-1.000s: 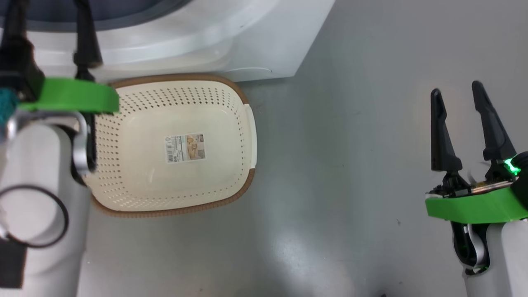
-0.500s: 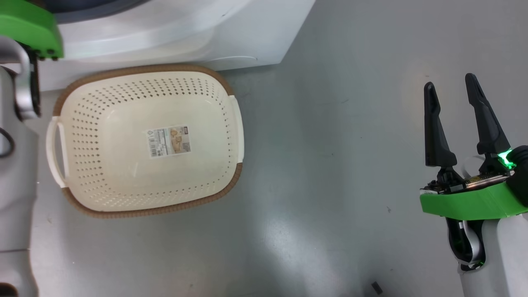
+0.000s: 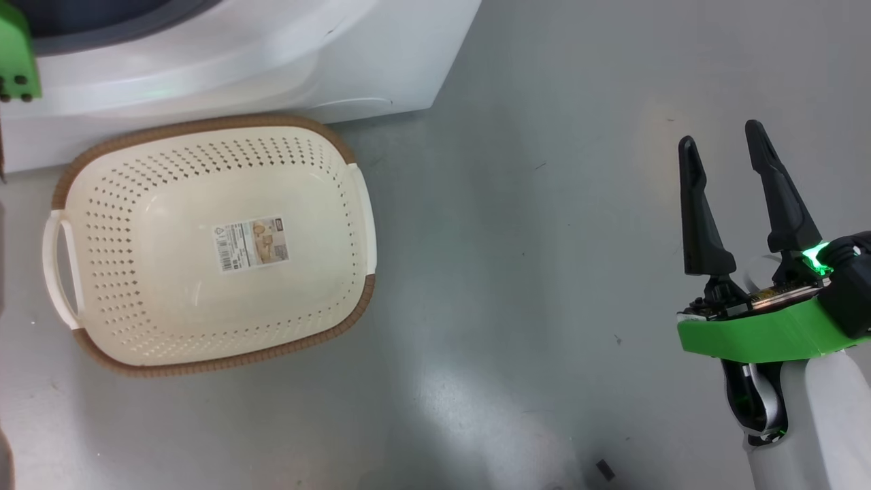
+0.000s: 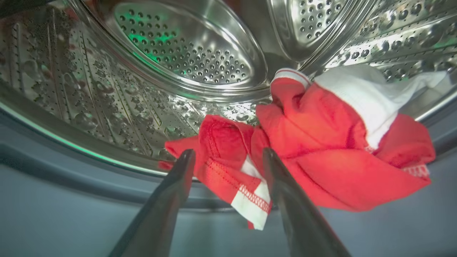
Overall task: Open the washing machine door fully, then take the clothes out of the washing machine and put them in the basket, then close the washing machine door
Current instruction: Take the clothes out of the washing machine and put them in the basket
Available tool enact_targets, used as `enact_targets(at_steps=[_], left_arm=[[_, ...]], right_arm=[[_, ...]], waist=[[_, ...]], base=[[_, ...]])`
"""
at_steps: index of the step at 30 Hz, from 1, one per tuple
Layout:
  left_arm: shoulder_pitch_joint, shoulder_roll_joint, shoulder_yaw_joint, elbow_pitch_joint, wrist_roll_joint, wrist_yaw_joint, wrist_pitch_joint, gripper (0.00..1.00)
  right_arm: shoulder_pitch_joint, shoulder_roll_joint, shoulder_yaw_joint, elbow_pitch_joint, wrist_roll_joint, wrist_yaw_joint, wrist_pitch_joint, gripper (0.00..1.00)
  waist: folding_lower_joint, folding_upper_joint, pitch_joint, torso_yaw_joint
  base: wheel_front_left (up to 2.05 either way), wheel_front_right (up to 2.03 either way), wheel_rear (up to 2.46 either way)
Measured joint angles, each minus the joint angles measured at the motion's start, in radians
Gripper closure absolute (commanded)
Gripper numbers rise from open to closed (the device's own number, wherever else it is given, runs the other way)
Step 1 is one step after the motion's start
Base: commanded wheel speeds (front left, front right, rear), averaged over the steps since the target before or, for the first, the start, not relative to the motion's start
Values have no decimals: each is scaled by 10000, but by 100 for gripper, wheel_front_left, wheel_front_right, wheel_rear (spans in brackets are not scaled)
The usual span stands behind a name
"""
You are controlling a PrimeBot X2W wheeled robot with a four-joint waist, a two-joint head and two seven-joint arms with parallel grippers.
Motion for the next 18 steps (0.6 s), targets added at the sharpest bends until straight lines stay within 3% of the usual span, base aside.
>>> enact_targets(at_steps=[7,18], left_arm=[[-393,198,-77,1312,59,-2,136,0],[-913,410,-267,2186,46,-75,63,0]], right_arm=[[10,0,186,73,194,0,0,0],[17,2,290,84,447,0,0,0]], waist=[[0,1,-104,-227],[0,0,145,-412]], base=[[0,0,0],[0,0,0]])
